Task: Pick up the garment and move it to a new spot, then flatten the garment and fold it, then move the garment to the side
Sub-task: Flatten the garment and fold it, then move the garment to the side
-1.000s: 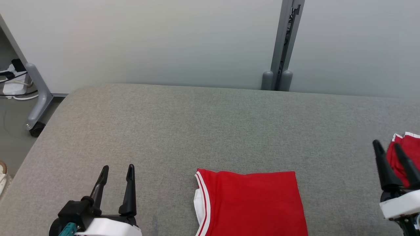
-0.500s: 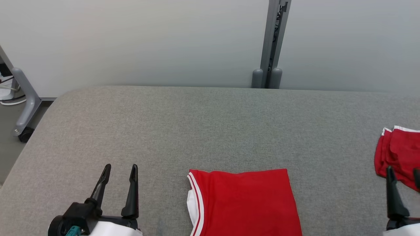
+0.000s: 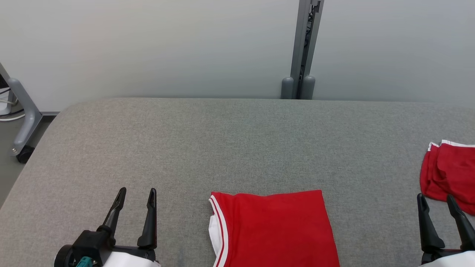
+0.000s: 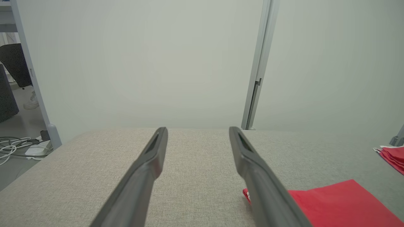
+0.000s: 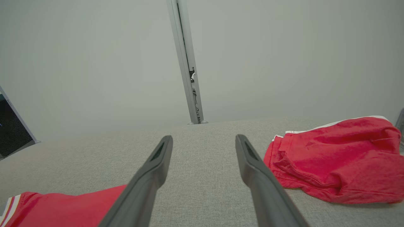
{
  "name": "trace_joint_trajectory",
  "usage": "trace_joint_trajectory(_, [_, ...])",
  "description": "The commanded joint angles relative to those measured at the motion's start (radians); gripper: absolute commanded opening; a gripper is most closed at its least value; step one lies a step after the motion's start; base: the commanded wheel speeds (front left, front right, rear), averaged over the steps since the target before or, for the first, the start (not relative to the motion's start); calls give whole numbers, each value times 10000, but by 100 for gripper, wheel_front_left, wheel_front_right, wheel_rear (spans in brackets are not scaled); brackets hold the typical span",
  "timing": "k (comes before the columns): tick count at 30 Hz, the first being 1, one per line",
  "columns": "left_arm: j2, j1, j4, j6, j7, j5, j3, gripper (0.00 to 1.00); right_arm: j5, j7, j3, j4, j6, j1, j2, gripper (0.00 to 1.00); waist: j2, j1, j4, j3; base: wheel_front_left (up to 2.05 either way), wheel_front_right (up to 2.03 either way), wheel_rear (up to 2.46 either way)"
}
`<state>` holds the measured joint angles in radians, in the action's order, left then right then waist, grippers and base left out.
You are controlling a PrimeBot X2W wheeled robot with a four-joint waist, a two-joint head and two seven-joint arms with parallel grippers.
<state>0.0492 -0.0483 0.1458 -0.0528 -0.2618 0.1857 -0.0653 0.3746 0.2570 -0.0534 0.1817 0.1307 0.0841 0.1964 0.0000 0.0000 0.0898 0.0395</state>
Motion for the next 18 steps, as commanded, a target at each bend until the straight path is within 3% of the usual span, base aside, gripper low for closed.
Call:
trace_joint_trajectory(1, [33,141,-15,-59,-38,14,41,100,26,75,38,53,2,-102,44,100,0,0,-4,-5,0,0,0])
trace_joint_trajectory(11, [33,134,8,-43,-38,151,-40,100,345,62,156,161,2,-193,5,100,0,0,14,14,0,0,0])
trace_joint_trajectory(18, [33,250,84,-52,-38,261,-84,100,1394,-2255,1134,385,2,-1259,59,100,0,0,82,79,0,0,0])
